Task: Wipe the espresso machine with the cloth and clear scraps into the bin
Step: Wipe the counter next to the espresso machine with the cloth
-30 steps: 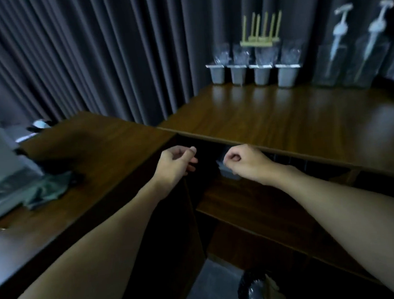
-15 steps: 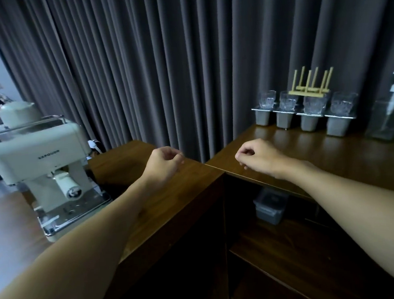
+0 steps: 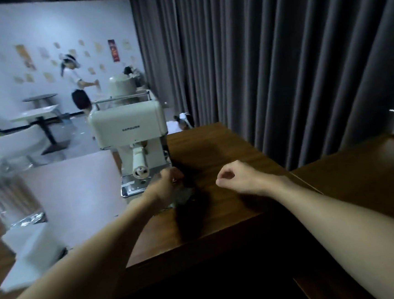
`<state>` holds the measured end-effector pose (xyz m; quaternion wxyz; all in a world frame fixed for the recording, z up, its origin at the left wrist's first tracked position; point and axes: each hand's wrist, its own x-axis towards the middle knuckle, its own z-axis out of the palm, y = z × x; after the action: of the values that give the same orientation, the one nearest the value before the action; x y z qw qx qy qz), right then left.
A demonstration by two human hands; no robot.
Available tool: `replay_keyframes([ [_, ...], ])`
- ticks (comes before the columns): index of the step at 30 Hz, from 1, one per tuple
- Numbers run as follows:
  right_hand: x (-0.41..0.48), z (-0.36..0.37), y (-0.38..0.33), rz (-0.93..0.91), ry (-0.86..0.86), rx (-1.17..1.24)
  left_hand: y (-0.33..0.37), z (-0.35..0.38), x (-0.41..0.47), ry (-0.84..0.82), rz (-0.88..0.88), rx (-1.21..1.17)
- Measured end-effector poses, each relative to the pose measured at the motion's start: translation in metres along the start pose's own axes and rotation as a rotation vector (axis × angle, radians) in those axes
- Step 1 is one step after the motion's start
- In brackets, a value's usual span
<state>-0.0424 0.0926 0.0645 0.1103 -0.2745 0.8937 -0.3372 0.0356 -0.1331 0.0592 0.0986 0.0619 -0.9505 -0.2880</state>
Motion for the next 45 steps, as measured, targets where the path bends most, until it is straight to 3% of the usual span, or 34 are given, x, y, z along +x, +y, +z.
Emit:
replay_keyframes([
  [7, 0.041, 0.054, -0.006, -0.097, -0.162, 0.063, -0.032, 0.018, -0.029, 0.088, -0.086, 0.172],
  [10, 0.050, 0.066, -0.003, -0.092, -0.124, 0.072, -0.037, 0.023, -0.026, 0.108, -0.105, 0.144],
  [18, 0.057, 0.054, 0.011, -0.116, -0.047, 0.080, -0.011, 0.026, 0.001, 0.252, 0.050, -0.015],
  [22, 0.059, 0.022, 0.016, -0.040, 0.182, 0.195, 0.009, 0.025, 0.020, 0.318, 0.085, -0.174],
  [27, 0.056, -0.023, 0.018, -0.105, 0.472, 0.209, 0.038, 0.030, 0.041, 0.428, 0.104, -0.348],
  [31, 0.051, -0.039, 0.037, -0.051, 0.512, 0.135, 0.046, 0.038, 0.043, 0.302, 0.115, -0.379],
  [41, 0.045, -0.011, 0.093, 0.293, 0.114, -0.075, 0.014, 0.082, 0.050, -0.045, -0.051, 0.004],
  [45, 0.046, 0.002, 0.098, 0.295, 0.186, -0.064, 0.009, 0.090, 0.052, -0.057, -0.062, 0.049],
])
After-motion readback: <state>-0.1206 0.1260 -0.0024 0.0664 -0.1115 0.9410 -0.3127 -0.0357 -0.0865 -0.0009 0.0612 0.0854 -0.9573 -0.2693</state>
